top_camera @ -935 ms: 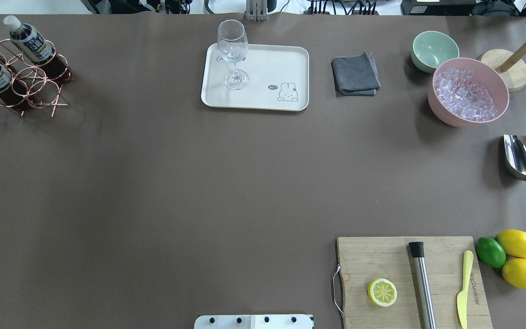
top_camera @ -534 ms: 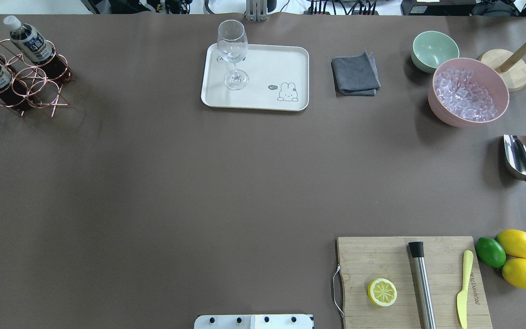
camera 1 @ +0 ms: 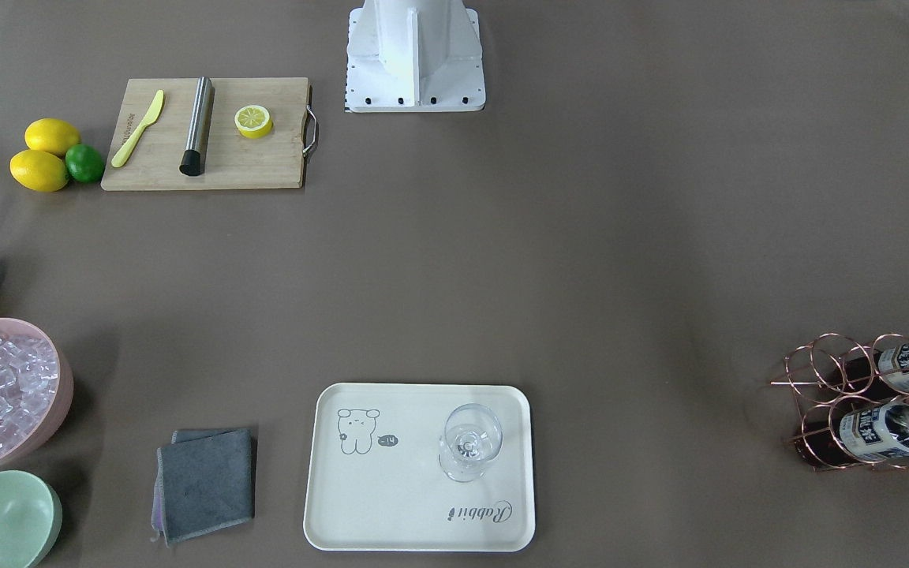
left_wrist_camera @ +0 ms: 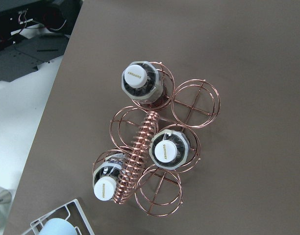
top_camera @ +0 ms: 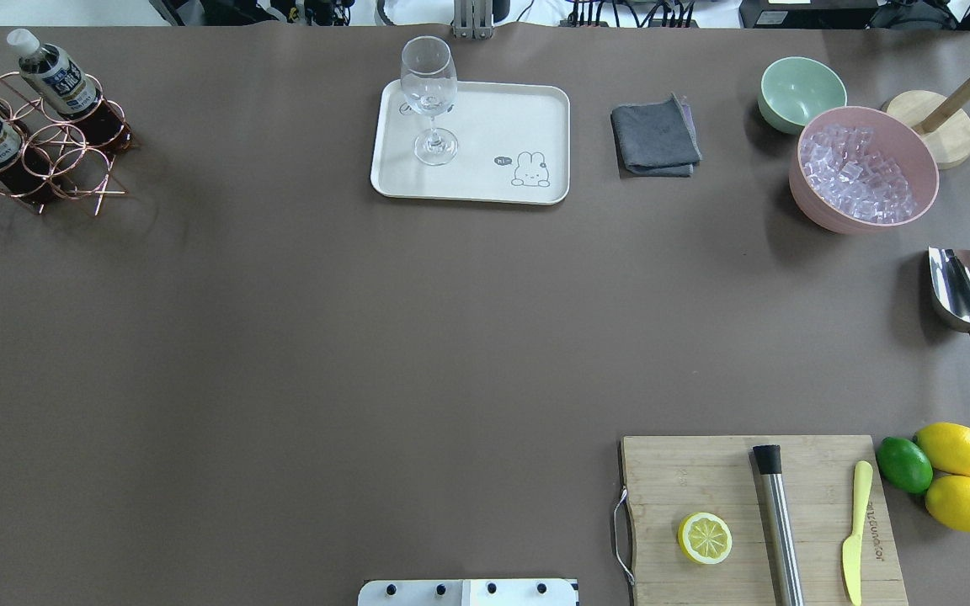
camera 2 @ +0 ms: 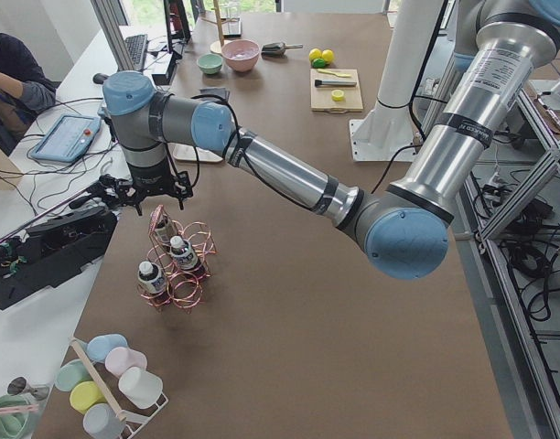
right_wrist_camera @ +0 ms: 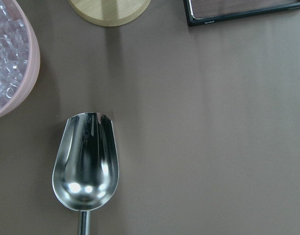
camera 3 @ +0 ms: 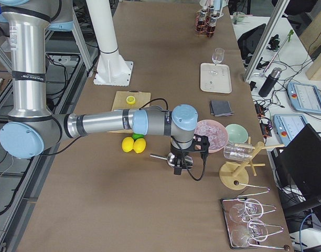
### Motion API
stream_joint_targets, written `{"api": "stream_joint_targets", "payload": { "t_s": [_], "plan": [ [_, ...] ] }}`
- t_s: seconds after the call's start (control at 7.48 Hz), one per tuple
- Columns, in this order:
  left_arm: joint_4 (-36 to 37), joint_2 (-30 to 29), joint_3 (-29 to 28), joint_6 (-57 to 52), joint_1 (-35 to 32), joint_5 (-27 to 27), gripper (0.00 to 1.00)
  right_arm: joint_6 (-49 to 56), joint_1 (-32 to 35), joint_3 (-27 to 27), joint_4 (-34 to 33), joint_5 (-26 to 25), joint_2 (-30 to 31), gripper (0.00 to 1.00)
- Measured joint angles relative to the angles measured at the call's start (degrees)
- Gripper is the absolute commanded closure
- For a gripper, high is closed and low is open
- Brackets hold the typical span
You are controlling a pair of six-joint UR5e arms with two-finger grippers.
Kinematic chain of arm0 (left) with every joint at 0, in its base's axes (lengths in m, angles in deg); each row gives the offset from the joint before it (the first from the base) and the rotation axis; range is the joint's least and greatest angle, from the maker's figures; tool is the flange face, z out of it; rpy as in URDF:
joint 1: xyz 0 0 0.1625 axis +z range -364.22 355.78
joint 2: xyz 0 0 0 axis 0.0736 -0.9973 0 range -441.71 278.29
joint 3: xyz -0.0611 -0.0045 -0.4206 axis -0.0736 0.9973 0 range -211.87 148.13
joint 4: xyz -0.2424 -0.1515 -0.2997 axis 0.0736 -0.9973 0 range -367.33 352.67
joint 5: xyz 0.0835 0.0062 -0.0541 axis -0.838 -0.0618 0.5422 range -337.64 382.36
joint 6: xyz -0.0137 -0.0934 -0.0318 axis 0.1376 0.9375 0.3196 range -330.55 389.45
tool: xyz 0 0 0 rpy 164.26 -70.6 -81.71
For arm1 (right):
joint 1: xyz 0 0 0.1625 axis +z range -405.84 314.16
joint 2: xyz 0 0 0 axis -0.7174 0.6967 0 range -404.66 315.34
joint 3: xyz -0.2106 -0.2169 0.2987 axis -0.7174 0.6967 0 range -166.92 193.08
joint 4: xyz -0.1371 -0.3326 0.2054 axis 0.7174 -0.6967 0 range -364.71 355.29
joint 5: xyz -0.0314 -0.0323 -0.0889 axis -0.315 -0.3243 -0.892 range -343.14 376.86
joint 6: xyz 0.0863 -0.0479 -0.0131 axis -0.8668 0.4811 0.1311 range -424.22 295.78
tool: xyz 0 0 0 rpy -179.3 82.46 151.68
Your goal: Take tea from basket to plate
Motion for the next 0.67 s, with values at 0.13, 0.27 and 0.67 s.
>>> {"api": "stream_joint_targets", "payload": {
  "t_s": [0.13,0.27,0.67],
  "plan": [
    [-0.73,-1.03,-1.82,-5.15,1.32,0.12,0.09,-0.02,0.0,0.01,0.0,-0.02,0.0,0.0],
    [-1.62,-2.51,-4.54,-9.11,2.45,0.21,0.09,-0.04,0.0,0.02,0.0,-0.04,0.0,0.0],
    [-5.29,-4.14,-9.44,-12.26,4.93,0.07,0.12,-0.05,0.0,0.1,0.0,-0.05,0.0,0.0]
  ]
}}
